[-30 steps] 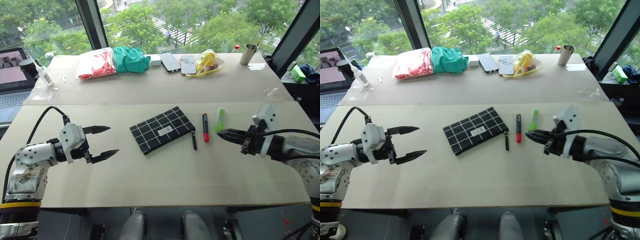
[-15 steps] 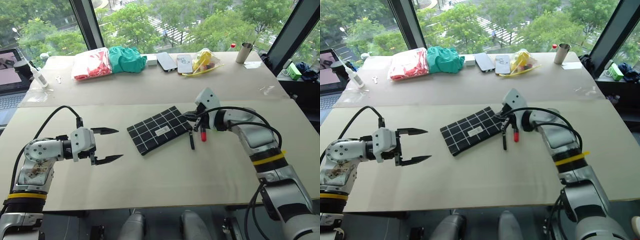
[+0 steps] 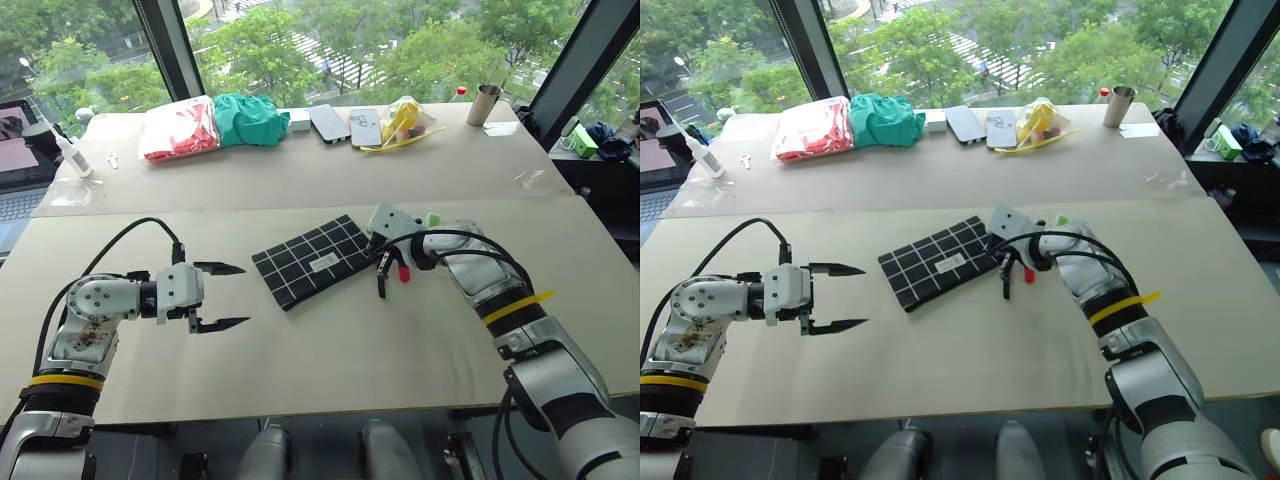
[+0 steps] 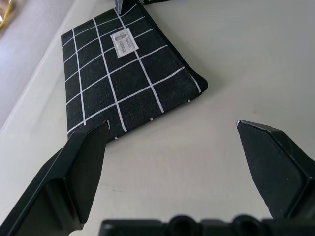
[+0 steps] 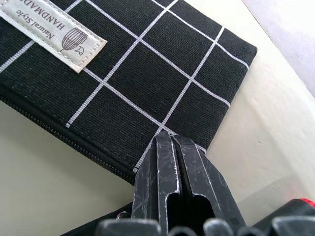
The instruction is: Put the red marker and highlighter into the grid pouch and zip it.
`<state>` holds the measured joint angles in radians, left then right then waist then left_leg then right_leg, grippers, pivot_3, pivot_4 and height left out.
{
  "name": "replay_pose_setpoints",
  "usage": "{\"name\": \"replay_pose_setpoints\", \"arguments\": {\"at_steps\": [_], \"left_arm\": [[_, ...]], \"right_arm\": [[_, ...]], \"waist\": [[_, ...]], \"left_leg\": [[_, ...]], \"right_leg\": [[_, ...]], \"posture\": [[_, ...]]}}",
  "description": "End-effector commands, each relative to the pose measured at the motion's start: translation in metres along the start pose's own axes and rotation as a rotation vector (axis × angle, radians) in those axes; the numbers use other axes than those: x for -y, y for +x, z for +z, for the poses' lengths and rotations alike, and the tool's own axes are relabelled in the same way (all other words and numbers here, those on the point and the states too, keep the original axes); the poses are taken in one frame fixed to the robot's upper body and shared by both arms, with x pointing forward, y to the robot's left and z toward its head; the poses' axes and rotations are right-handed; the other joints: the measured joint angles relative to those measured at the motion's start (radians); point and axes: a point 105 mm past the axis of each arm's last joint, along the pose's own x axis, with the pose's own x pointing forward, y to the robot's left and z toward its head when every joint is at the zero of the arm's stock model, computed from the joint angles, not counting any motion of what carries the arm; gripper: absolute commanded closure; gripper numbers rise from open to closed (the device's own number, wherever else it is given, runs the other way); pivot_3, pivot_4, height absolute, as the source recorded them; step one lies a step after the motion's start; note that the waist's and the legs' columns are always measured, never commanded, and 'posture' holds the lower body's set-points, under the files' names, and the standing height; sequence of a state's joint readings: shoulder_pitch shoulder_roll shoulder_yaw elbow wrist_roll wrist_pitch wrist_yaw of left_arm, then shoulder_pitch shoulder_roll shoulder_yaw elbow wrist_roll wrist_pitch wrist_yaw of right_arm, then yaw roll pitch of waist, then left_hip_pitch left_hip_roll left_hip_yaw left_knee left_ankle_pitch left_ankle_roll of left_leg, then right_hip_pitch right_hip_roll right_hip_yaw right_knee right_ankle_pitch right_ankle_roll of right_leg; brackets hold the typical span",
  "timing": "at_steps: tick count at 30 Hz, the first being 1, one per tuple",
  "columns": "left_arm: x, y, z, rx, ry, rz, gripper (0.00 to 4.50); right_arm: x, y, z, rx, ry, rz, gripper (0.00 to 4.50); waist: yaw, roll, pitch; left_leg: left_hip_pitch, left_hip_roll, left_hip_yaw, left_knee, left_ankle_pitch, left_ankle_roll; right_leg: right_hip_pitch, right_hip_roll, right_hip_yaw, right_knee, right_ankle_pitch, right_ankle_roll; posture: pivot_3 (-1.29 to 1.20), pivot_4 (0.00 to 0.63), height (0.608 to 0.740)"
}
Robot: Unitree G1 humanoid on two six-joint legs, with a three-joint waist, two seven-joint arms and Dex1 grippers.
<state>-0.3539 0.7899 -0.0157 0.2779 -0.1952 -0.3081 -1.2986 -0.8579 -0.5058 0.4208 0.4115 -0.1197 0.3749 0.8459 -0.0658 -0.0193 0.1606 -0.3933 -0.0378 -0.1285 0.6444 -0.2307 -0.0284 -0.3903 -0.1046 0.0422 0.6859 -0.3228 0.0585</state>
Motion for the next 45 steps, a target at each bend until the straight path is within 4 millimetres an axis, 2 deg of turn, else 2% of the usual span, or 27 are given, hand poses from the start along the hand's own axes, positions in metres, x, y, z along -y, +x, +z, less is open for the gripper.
{"name": "replay_pose_setpoints", "arguments": {"at_steps": [1, 5, 8, 13, 18, 22, 25, 31, 32, 33, 36, 42, 43, 45], "left_arm": [[-0.008, 0.006, -0.006, -0.087, 0.118, -0.013, 0.0], [-0.016, 0.024, -0.011, -0.128, 0.259, 0.001, 0.0], [-0.018, 0.042, -0.001, -0.058, 0.287, 0.026, 0.0], [-0.011, 0.057, -0.002, -0.033, 0.298, 0.007, 0.0], [-0.003, 0.062, -0.01, -0.055, 0.365, -0.028, 0.0], [-0.015, 0.071, 0.005, 0.016, 0.434, 0.054, 0.0], [-0.012, 0.077, 0.015, 0.074, 0.481, 0.061, 0.0], [-0.009, 0.079, 0.013, 0.086, 0.498, 0.05, 0.0], [-0.009, 0.078, 0.014, 0.092, 0.494, 0.048, 0.52], [-0.009, 0.077, 0.014, 0.096, 0.493, 0.046, 0.73], [-0.008, 0.075, 0.011, 0.092, 0.488, 0.04, 1.75], [-0.008, 0.074, 0.008, 0.089, 0.467, 0.032, 4.02], [-0.008, 0.074, 0.009, 0.091, 0.463, 0.033, 4.34], [-0.009, 0.074, 0.009, 0.094, 0.456, 0.034, 4.46]], "right_arm": [[-0.006, 0.005, -0.006, -0.032, -0.016, 0.006, 4.45], [-0.006, 0.003, -0.002, -0.01, 0.006, 0.0, 4.45], [-0.006, 0.0, -0.004, -0.008, 0.013, 0.0, 4.45], [-0.006, -0.001, -0.006, -0.01, 0.028, -0.008, 4.45], [-0.005, -0.003, -0.007, -0.012, 0.037, -0.015, 4.45], [-0.008, -0.004, -0.008, -0.016, 0.036, -0.005, 4.45], [-0.01, -0.004, -0.009, -0.015, 0.038, 0.004, 4.45], [-0.012, -0.004, -0.008, -0.014, 0.039, 0.007, 4.45], [-0.011, -0.004, -0.009, -0.015, 0.04, 0.006, 4.5], [-0.011, -0.004, -0.009, -0.017, 0.039, 0.006, 4.5], [-0.011, -0.004, -0.01, -0.019, 0.041, 0.004, 4.5], [-0.011, -0.006, -0.011, -0.023, 0.041, 0.008, 4.5], [-0.011, -0.006, -0.011, -0.022, 0.04, 0.011, 4.5], [-0.011, -0.007, -0.011, -0.02, 0.04, 0.014, 4.5]], "waist": [[0.0, 0.0, 0.0], [-0.003, 0.0, 0.0], [0.0, 0.0, 0.0], [-0.001, 0.0, 0.0], [0.005, 0.0, 0.0], [0.013, 0.0, 0.0], [0.018, 0.0, 0.0], [0.017, 0.0, 0.0], [0.017, 0.0, 0.0], [0.017, 0.0, 0.0], [0.016, 0.0, 0.0], [0.014, 0.0, 0.0], [0.014, 0.0, 0.0], [0.013, 0.0, 0.0]], "left_leg": [[0.0, 0.0, 0.0, 0.0, 0.0, 0.0], [0.001, 0.0, 0.0, 0.0, 0.0, 0.0], [0.001, 0.0, 0.0, 0.001, 0.0, 0.0], [0.001, -0.001, 0.0, 0.001, 0.0, 0.0], [0.002, -0.001, 0.0, 0.001, 0.0, 0.0], [0.003, -0.002, 0.0, 0.001, 0.0, 0.0], [0.003, -0.002, 0.0, 0.002, 0.0, 0.0], [0.002, -0.002, 0.0, 0.002, 0.0, 0.0], [0.002, -0.002, 0.0, 0.002, 0.0, 0.0], [0.002, -0.002, 0.0, 0.002, 0.0, 0.0], [0.002, -0.002, 0.0, 0.002, 0.0, 0.0], [0.002, -0.002, 0.0, 0.002, 0.0, 0.0], [0.002, -0.002, 0.0, 0.002, 0.0, 0.0], [0.002, -0.002, 0.0, 0.002, 0.0, 0.0]], "right_leg": [[0.0, 0.0, 0.0, 0.0, 0.0, 0.0], [0.001, 0.0, 0.0, 0.0, 0.0, 0.0], [0.001, 0.0, 0.0, 0.001, 0.0, 0.0], [0.0, -0.001, 0.0, 0.002, 0.0, 0.0], [0.001, -0.001, 0.0, 0.002, 0.0, 0.0], [0.002, -0.001, 0.0, 0.002, 0.0, 0.0], [0.002, -0.001, 0.0, 0.002, 0.0, 0.0], [0.002, -0.001, 0.0, 0.002, 0.0, 0.0], [0.002, -0.001, 0.0, 0.002, 0.0, 0.0], [0.002, -0.001, 0.0, 0.002, 0.0, 0.0], [0.002, -0.001, 0.0, 0.002, 0.0, 0.0], [0.001, -0.001, 0.0, 0.002, 0.0, 0.0], [0.001, -0.001, 0.0, 0.002, 0.0, 0.0], [0.002, -0.001, 0.0, 0.002, 0.0, 0.0]], "posture": [[0.0, 0.15, 0.74], [0.0, 0.15, 0.74], [0.0, 0.15, 0.74], [0.0, 0.15, 0.74], [0.0, 0.15, 0.74], [0.0, 0.15, 0.74], [0.0, 0.15, 0.74], [0.0, 0.15, 0.74], [0.0, 0.15, 0.74], [0.0, 0.15, 0.74], [0.0, 0.15, 0.74], [0.0, 0.15, 0.74], [0.0, 0.15, 0.74], [0.0, 0.15, 0.74]]}}
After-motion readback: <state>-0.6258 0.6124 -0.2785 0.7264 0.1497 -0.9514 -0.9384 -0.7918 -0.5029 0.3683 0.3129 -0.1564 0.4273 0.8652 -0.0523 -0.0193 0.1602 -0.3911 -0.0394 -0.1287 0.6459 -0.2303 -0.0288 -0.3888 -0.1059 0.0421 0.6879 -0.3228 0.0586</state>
